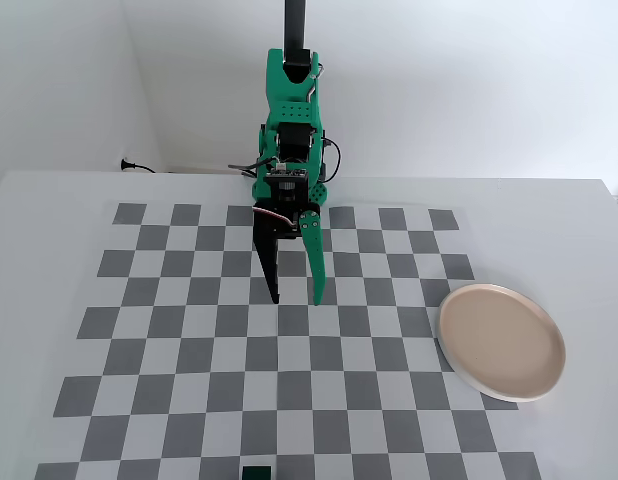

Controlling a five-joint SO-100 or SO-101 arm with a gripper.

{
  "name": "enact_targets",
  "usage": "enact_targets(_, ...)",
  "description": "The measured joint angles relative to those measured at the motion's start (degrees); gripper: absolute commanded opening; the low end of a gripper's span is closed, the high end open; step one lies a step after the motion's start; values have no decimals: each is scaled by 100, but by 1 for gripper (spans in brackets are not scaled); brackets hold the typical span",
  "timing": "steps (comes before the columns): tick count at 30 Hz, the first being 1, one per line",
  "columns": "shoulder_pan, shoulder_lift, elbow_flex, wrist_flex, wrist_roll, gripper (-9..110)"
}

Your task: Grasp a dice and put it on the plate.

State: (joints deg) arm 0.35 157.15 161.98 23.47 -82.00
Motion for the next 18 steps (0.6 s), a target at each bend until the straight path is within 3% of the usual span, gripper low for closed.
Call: enact_targets(18,343,-4377,-3067,-642,-211,19)
